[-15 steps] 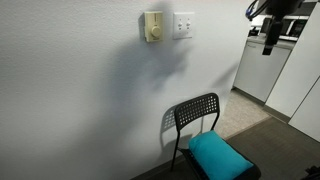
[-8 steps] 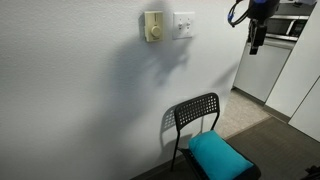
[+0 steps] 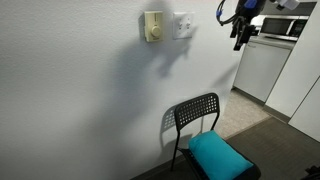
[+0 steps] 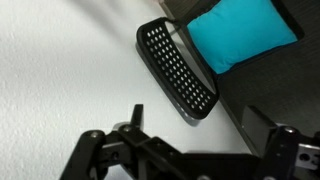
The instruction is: Turn off the light
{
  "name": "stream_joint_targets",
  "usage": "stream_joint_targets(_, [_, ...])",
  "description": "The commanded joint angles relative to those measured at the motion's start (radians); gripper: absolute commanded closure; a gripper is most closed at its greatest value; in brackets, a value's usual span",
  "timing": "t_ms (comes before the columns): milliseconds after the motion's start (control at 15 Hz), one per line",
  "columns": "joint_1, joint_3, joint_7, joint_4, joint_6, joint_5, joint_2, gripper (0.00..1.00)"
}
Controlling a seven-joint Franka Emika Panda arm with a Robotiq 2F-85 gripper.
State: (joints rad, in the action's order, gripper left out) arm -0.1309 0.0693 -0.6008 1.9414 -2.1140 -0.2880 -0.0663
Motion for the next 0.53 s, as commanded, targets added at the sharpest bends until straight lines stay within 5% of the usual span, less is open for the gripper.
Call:
stream_joint_targets(0, [0.014, -0.003, -0.206, -0.074, -0.095, 0.013, 0.093, 0.00])
stream_joint_targets(467, [0.025, 0.012, -0.505, -0.240, -0.221, -0.025, 0.234, 0.00])
